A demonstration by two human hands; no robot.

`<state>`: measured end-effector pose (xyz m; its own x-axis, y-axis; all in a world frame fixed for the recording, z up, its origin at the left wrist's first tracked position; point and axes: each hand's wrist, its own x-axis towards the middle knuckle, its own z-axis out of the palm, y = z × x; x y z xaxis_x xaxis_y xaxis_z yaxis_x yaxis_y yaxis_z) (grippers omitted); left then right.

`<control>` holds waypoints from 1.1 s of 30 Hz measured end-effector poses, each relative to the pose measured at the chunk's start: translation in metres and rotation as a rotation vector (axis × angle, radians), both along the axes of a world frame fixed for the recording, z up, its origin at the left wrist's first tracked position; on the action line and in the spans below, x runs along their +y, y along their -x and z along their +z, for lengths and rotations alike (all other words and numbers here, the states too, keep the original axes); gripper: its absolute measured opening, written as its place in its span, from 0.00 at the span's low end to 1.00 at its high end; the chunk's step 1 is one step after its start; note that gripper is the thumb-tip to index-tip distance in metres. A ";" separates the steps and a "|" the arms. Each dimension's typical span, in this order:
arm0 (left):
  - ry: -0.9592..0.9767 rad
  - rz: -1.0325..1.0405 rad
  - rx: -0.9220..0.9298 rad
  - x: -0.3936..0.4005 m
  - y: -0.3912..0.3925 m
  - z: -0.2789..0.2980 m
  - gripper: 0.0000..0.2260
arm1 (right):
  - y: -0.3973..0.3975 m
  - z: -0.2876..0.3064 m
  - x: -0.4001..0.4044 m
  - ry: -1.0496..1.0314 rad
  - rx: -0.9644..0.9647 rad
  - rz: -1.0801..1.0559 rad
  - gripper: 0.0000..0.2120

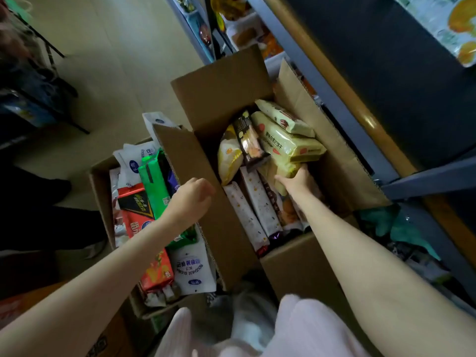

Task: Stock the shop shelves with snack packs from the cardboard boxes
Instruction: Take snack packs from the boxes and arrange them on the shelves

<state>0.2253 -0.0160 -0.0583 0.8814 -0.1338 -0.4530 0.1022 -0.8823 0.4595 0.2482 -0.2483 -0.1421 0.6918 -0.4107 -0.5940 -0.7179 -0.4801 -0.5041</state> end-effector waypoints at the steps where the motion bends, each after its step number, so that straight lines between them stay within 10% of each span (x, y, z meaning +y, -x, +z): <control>1: 0.005 0.010 -0.009 0.001 -0.001 0.001 0.10 | 0.001 0.003 0.002 0.039 -0.009 0.035 0.33; 14: 0.162 -0.121 -0.138 -0.026 0.021 0.070 0.12 | 0.078 0.143 -0.015 0.214 -0.296 0.167 0.33; 21: 0.383 -0.575 -0.144 -0.067 0.040 0.162 0.35 | 0.152 0.317 -0.036 0.273 -0.625 0.250 0.33; 30: 0.939 -0.725 0.018 -0.132 0.100 0.288 0.22 | 0.234 0.457 -0.042 0.103 -1.117 -0.022 0.35; 33: 1.053 -0.719 -0.031 -0.141 0.104 0.310 0.23 | 0.256 0.454 -0.048 0.144 -1.023 -0.051 0.38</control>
